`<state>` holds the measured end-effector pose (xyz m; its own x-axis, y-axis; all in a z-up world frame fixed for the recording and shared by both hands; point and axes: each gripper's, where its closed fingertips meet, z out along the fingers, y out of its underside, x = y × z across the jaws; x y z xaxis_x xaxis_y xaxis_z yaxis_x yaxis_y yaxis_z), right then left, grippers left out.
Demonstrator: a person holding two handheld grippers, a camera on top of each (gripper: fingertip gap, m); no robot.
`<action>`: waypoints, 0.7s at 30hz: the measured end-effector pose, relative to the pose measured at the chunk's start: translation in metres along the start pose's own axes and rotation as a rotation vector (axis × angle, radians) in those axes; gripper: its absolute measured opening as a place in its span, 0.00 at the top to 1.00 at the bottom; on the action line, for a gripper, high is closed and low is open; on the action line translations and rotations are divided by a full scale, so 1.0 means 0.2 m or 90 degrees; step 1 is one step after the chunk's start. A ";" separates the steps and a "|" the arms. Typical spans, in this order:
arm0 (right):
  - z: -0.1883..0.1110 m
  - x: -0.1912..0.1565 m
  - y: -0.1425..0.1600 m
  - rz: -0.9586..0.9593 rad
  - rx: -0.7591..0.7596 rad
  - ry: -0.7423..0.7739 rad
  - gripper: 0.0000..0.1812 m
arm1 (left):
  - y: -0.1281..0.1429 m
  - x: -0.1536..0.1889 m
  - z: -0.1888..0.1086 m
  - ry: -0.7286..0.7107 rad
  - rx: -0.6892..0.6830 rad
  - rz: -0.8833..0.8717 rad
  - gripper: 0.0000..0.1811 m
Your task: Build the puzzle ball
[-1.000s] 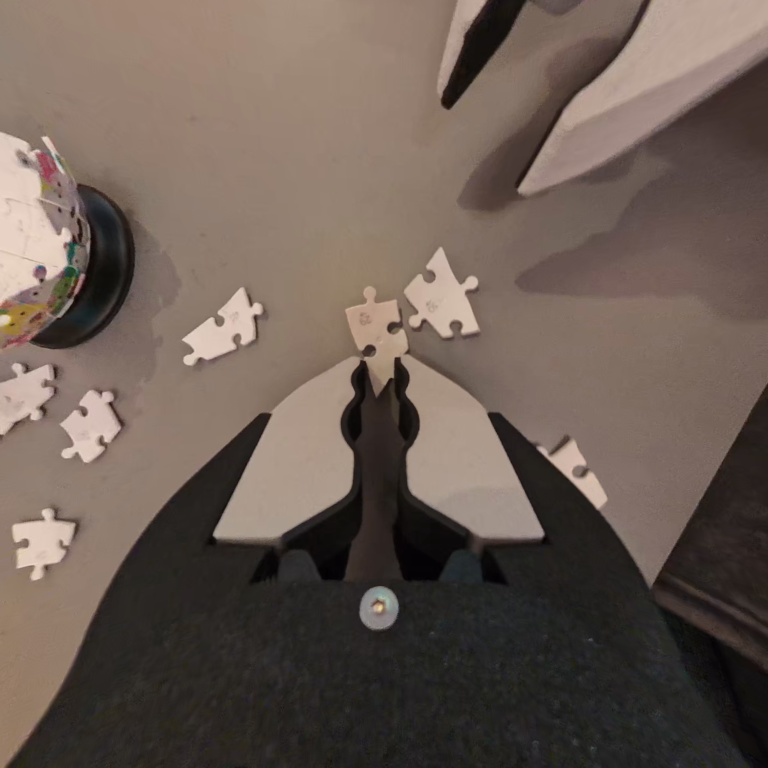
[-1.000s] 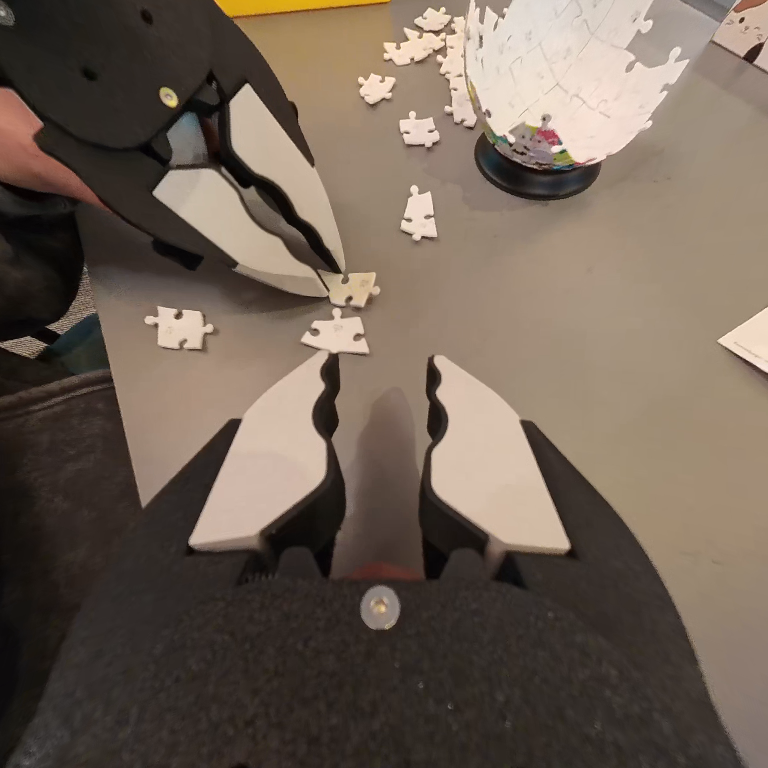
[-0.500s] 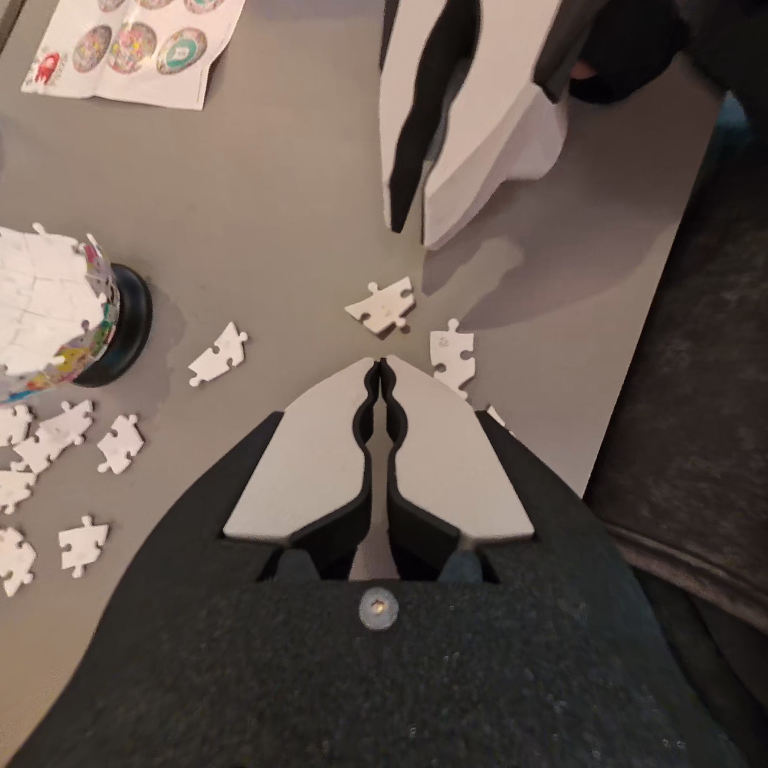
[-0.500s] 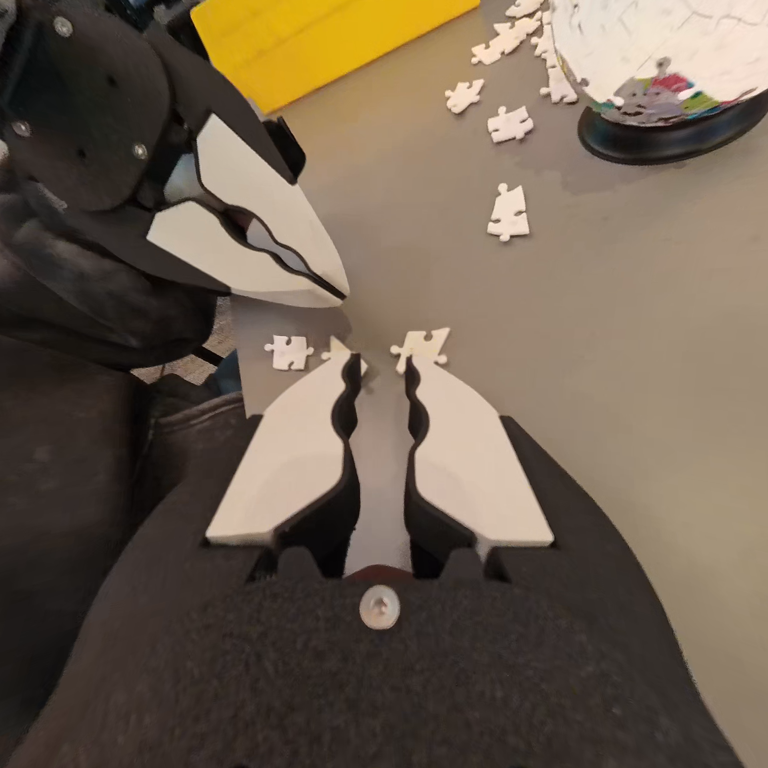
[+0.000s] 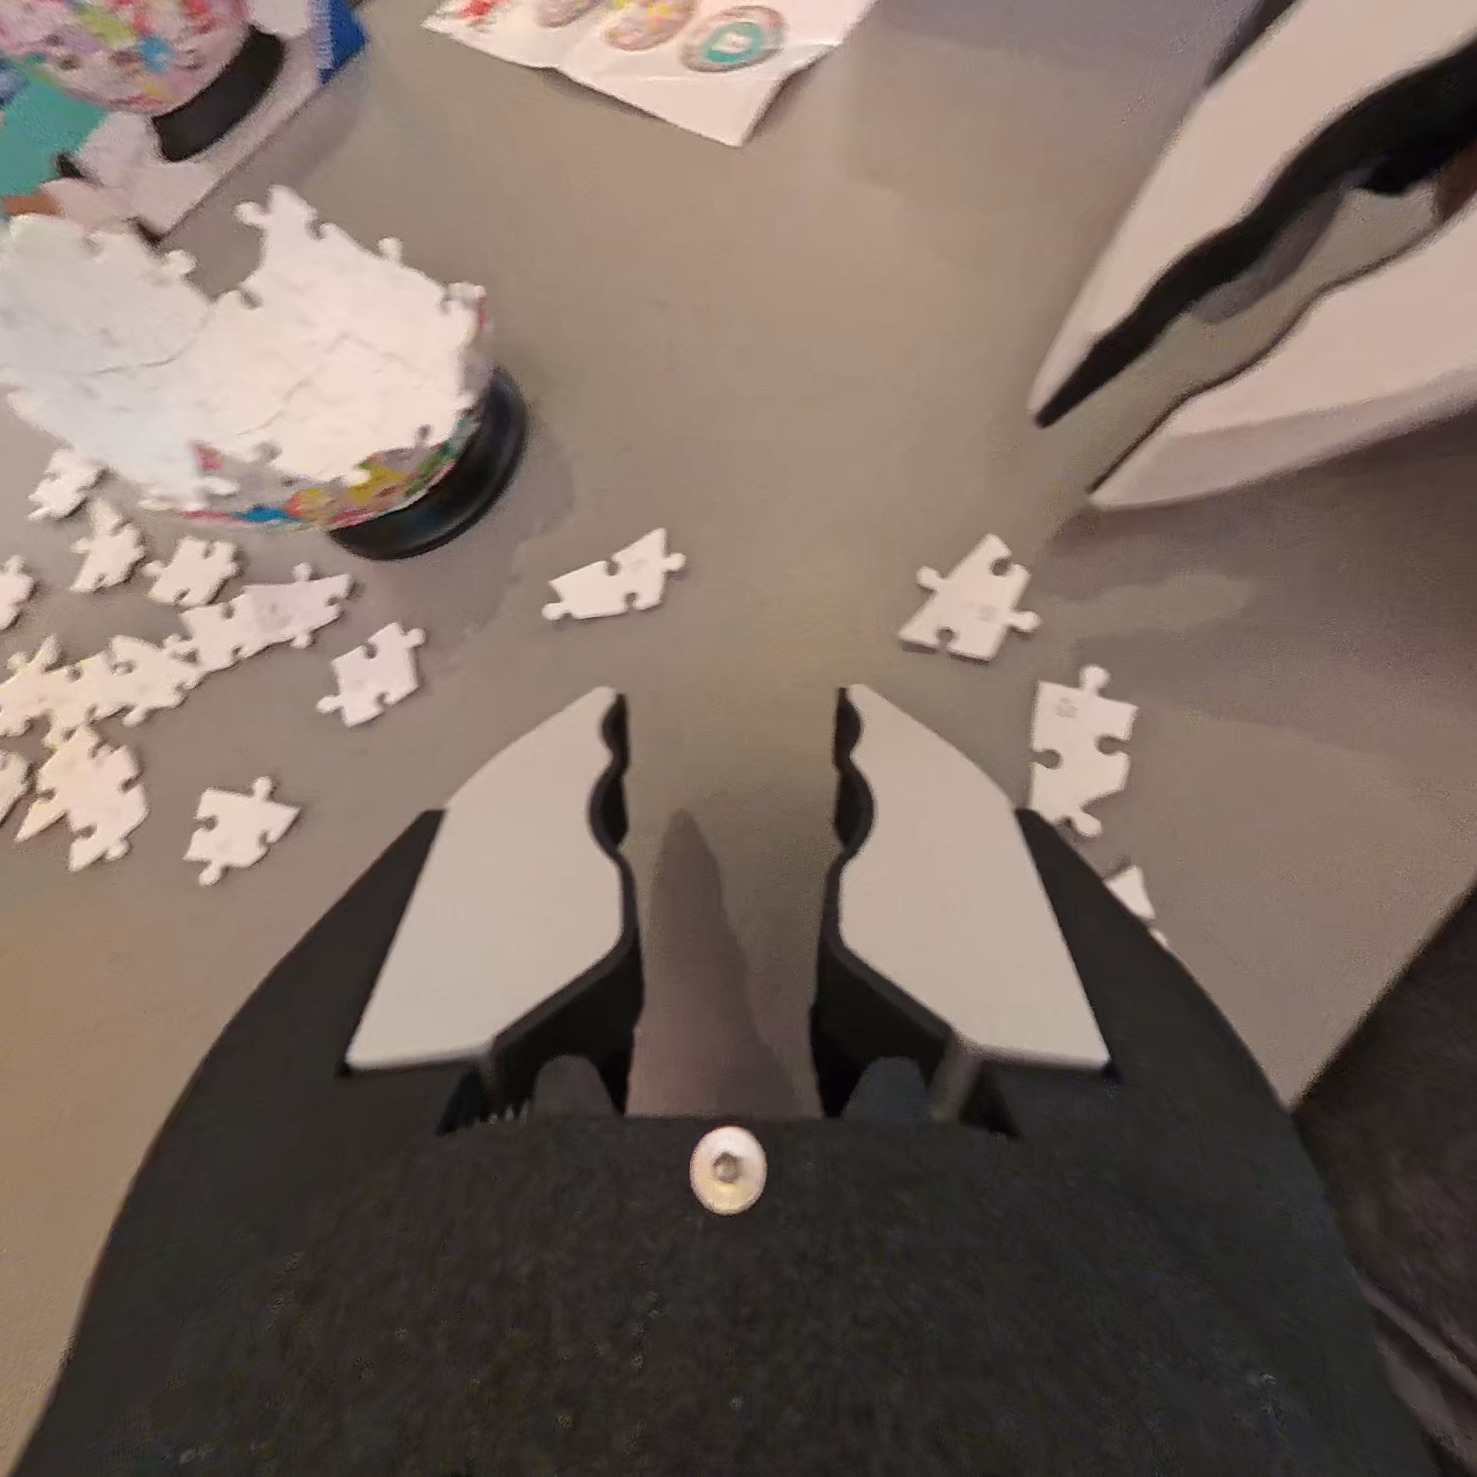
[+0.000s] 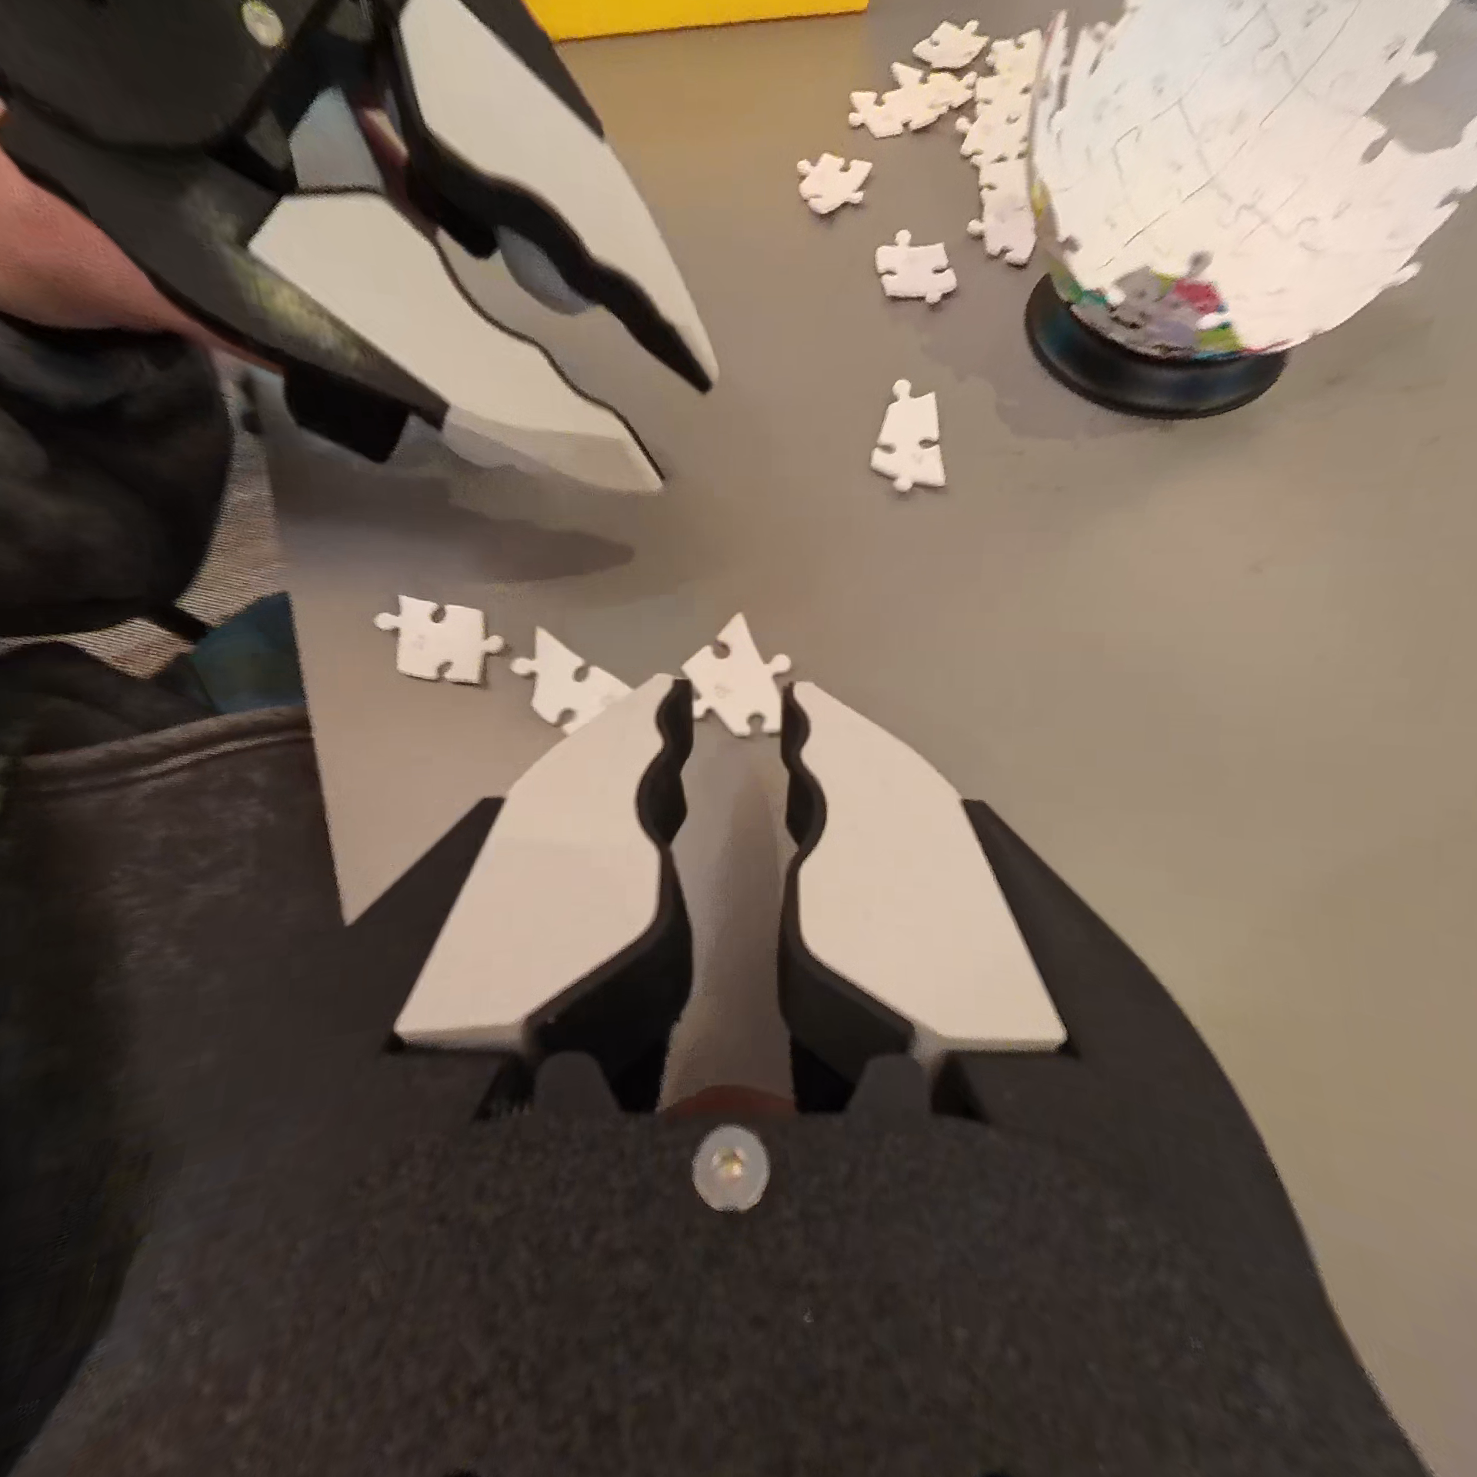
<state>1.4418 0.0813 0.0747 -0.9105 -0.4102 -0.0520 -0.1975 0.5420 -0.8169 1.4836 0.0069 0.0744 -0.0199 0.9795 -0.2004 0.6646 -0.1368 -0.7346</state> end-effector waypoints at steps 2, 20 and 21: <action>-0.01 0.04 -0.01 -0.045 0.002 0.058 0.89 | 0.00 -0.07 0.00 -0.048 0.004 -0.039 0.68; -0.16 0.34 -0.04 0.000 0.032 0.343 0.78 | -0.04 -0.32 -0.11 -0.184 0.133 -0.227 0.67; -0.17 0.33 -0.04 0.017 0.036 0.334 0.78 | -0.04 -0.32 -0.12 -0.179 0.139 -0.241 0.66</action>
<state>1.3707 0.0743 0.0962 -0.9773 0.0336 0.2091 -0.1646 0.5008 -0.8498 1.4965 -0.0509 0.1089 -0.4487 0.8929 -0.0388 0.4011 0.1624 -0.9015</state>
